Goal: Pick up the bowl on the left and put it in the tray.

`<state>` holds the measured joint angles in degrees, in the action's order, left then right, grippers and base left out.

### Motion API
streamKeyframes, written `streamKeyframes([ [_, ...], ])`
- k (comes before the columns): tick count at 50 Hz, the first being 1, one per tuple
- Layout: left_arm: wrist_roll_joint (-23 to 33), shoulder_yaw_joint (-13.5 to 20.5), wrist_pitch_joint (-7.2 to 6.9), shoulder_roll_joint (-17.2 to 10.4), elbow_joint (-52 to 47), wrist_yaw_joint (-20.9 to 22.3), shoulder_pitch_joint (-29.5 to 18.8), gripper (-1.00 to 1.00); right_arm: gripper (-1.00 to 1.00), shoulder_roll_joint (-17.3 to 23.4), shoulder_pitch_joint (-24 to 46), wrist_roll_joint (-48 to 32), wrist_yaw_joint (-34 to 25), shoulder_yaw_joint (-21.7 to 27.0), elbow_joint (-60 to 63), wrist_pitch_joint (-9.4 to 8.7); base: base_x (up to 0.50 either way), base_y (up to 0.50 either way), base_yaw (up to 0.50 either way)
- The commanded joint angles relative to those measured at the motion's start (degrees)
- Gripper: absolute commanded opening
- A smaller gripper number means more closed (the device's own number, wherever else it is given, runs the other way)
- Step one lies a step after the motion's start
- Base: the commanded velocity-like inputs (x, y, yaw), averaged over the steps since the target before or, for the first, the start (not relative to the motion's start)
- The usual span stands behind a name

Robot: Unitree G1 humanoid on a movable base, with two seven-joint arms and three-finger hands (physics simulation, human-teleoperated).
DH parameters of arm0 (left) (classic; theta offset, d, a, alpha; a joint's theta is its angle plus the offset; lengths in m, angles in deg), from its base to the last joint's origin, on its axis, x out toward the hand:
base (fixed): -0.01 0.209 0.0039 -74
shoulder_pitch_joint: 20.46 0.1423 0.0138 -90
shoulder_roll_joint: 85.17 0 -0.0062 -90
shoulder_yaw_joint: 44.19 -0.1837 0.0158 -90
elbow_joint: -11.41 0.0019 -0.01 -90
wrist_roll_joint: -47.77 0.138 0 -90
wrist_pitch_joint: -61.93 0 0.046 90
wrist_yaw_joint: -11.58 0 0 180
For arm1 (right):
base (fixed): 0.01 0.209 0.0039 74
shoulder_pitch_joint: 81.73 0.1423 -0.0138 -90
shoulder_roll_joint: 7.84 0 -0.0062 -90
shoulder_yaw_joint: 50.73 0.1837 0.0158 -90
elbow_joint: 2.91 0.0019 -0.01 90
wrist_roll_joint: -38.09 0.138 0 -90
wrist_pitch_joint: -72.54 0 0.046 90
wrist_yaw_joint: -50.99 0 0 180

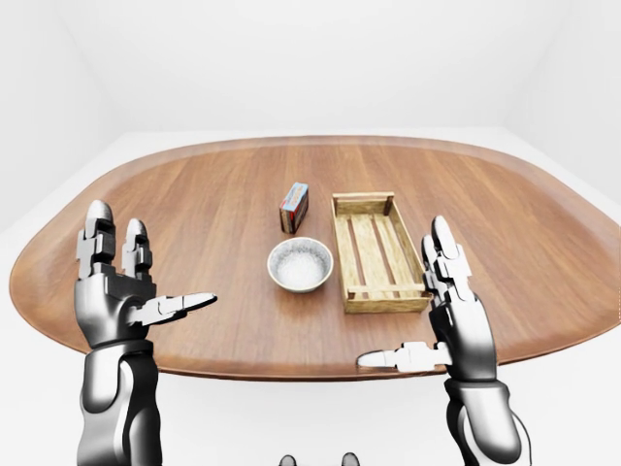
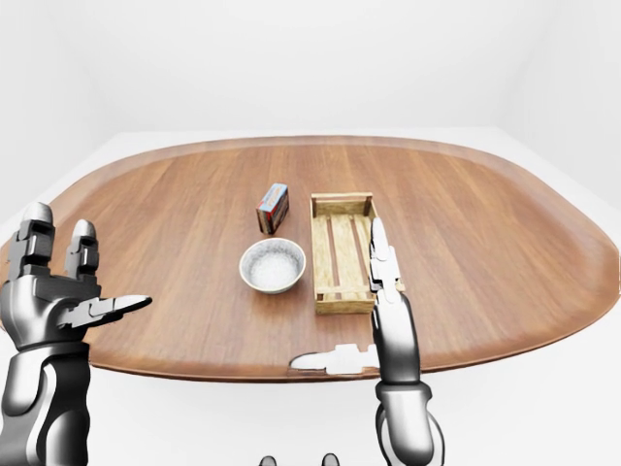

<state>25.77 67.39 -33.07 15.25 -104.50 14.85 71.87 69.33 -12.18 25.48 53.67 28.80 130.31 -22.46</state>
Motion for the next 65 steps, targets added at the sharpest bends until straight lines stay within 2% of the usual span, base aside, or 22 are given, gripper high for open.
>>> streamKeyframes([
  [1, 0.3, -0.1, 0.00, 0.1, -0.1, 0.0, 0.1, 1.00, 1.00, 0.0, -0.3, 0.0, -0.2, 0.2, 0.3, 0.00, 0.50, 0.00, 0.00],
  [26, -1.1, 1.5, 0.00, -0.5, -0.4, 0.0, -0.2, 1.00, 1.00, 0.1, -0.8, 1.2, -0.4, -0.1, 0.5, 0.00, 0.50, 0.00, 0.00],
  [39, -1.0, 1.4, 0.00, -0.5, -0.2, 0.1, -0.2, 1.00, 1.00, 0.8, -2.2, 2.1, 0.0, -1.1, 1.4, 0.00, 0.00, 0.00, 0.00],
  [44, -1.1, 1.4, 0.00, -0.5, -0.3, 0.1, -0.2, 1.00, 1.00, 1.5, -1.2, -0.7, -0.3, -3.1, 5.8, 0.00, 0.00, 0.00, 0.00],
  [52, -1.0, 1.3, 0.00, -0.6, 0.2, 0.0, -0.3, 1.00, 1.00, 1.8, 4.7, -7.7, -3.5, -6.0, 8.8, 0.00, 0.00, 0.00, 0.00],
  [65, -1.0, 1.5, 0.00, -0.6, 0.5, 0.0, -0.4, 1.00, 1.00, -0.1, 12.9, -19.8, -9.9, -10.5, 4.8, 0.00, 0.00, 0.00, 0.00],
])
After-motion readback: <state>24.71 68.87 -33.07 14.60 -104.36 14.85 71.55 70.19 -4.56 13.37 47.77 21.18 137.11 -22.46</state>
